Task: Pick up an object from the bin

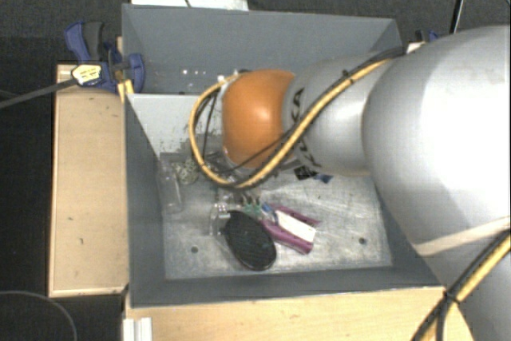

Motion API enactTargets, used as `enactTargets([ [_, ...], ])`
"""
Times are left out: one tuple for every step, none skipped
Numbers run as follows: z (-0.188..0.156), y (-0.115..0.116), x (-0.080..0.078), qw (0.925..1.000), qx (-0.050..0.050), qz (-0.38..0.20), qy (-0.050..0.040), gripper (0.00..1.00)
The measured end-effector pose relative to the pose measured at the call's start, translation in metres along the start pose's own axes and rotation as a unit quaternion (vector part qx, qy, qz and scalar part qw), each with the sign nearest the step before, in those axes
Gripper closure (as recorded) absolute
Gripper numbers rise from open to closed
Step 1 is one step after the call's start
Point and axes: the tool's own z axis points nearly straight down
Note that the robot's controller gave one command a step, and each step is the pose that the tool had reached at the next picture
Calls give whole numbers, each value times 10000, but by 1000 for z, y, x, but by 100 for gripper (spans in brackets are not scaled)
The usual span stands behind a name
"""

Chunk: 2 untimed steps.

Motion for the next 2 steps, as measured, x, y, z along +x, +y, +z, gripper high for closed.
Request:
enactTargets([
  [-39, -63, 52, 9998, 22, 191, 32, 0],
  [-9, -124, 25, 9997, 28, 256, 15, 0],
])
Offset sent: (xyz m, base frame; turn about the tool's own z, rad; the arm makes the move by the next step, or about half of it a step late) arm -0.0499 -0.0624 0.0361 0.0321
